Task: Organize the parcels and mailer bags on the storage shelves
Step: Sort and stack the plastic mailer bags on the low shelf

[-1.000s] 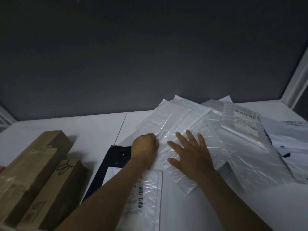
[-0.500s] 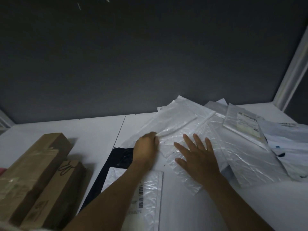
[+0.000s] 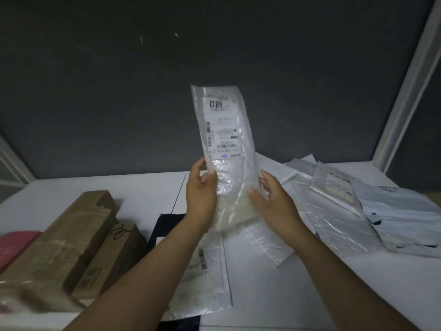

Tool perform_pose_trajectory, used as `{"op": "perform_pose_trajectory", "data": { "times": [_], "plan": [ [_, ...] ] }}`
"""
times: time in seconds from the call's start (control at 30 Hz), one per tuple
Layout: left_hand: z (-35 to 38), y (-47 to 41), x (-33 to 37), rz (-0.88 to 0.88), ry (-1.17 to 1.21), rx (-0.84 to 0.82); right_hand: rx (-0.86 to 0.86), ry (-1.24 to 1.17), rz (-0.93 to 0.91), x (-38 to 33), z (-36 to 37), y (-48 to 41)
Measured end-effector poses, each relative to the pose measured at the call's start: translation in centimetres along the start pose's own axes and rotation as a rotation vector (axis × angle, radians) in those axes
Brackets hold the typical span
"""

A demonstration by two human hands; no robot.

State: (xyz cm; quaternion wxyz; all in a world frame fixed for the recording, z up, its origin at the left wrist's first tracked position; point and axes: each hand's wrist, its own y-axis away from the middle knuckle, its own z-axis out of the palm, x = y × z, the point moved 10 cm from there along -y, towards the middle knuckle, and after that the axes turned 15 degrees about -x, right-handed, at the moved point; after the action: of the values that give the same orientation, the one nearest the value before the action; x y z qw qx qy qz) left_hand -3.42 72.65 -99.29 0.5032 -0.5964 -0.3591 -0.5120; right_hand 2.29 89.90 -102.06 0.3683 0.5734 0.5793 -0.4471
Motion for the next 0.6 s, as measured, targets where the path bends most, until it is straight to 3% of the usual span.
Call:
{"op": "perform_pose_trajectory", "data": {
  "times": [0.13, 0.3, 0.47, 0.53, 0.6],
  "plan": [
    [0.5, 4.1, -1.3, -0.127, 0.105, -0.116, -0.020, -0.294, 0.145, 0.8, 1.2, 2.5],
    [-0.7, 7.1, -2.3, -0.210, 0.122, -0.185, 0.034, -0.276, 0.208, 1.4, 1.5, 4.6],
    [-3.2, 9.3, -2.9, -0.288, -0.079, -0.255, 0.012, -0.341, 0.264, 3.0, 4.2, 6.0],
    [-4.6, 9.6, -2.5, -0.280, -0.263, -0.257, -0.008, -0.194, 0.252, 2.7, 4.4, 6.0],
    [-5.7, 9.3, -0.6, -0.193, -0.489, -0.283, 0.083, 0.219, 0.161, 0.5, 2.7, 6.0]
  ]
}}
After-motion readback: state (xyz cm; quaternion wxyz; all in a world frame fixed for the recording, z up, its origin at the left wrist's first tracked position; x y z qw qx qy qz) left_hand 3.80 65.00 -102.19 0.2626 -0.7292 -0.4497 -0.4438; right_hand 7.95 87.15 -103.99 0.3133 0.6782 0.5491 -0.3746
